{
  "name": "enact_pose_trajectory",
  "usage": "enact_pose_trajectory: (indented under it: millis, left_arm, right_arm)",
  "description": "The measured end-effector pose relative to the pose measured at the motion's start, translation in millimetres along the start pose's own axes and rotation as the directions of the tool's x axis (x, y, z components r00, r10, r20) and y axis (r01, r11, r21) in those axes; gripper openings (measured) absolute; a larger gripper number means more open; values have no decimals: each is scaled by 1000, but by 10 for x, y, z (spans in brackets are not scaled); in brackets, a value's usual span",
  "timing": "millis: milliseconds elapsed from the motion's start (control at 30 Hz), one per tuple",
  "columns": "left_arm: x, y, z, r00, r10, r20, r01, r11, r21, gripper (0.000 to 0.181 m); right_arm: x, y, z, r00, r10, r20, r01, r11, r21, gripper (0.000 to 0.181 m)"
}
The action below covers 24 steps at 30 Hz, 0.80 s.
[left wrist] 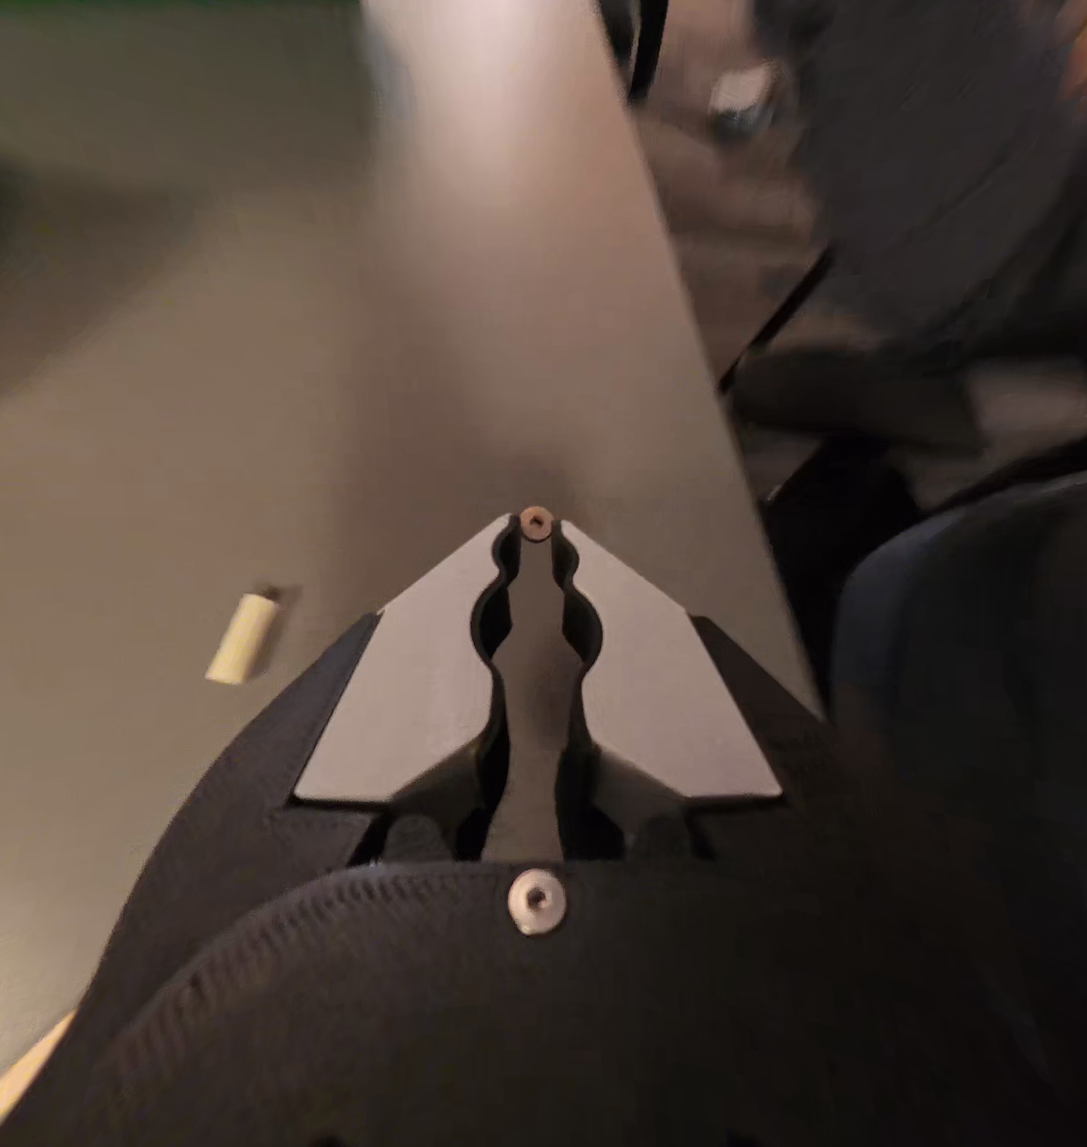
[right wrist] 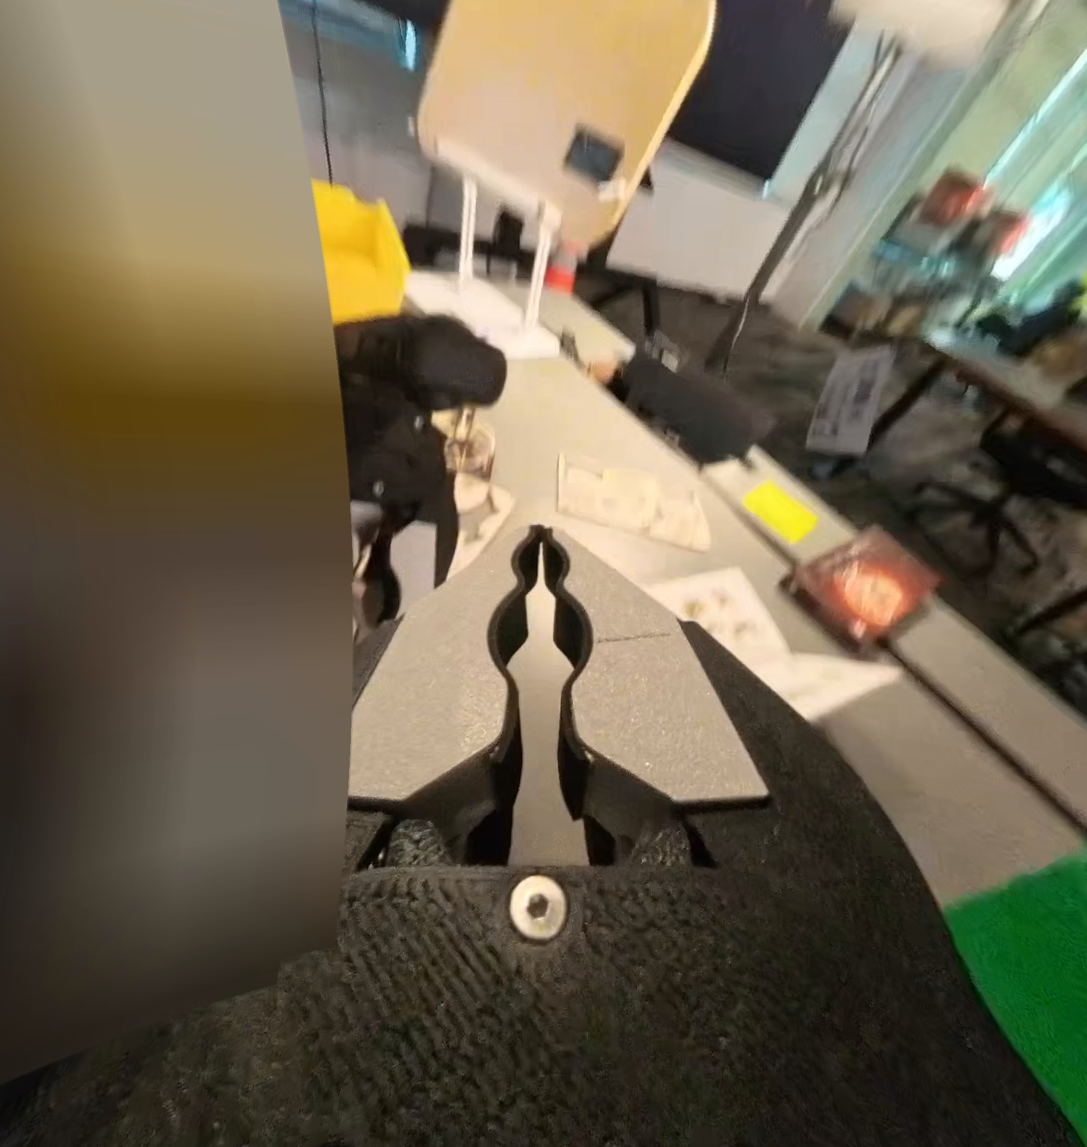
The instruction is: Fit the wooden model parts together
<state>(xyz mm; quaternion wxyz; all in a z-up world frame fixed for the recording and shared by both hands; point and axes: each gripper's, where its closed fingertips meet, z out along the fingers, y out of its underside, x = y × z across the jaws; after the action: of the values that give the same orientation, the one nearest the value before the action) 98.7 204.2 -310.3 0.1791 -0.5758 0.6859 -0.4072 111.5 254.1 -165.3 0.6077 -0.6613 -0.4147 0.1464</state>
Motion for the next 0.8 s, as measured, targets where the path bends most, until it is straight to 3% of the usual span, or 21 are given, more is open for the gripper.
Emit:
enact_pose_trajectory:
  millis: [100, 200, 300, 367, 600, 800]
  left_arm:
    - [12, 172, 170, 997, 66, 39, -62, 993, -101, 9]
    - [-12, 251, 237, 994, 75, 77, -62, 986, -152, 9]
    - [-3, 219, 273, 996, 36, 85, -26, 993, -112, 10]
    - [62, 206, 280, 999, 19, 49, -14, 996, -89, 21]
    - [92, 301, 176, 996, 75, 50, -71, 994, -80, 28]
    - [161, 363, 109, 999, 45, 3, -44, 997, -65, 28]
  right_arm:
    - [-318, 503, -155, 999, 43, 8, -42, 989, -141, 0]
    - [-566, 819, -285, 998, 67, -4, -66, 969, -238, 0]
    - [-676, 945, -327, 998, 58, -23, -62, 958, -279, 0]
    - [-720, 1022, -301, 1000, 16, -9, -18, 944, -330, 0]
    - [-850, 1270, -77, 984, -85, 155, 154, 843, -515, 0]
    - [-979, 1411, 58, 971, 44, 237, 122, 757, -642, 0]
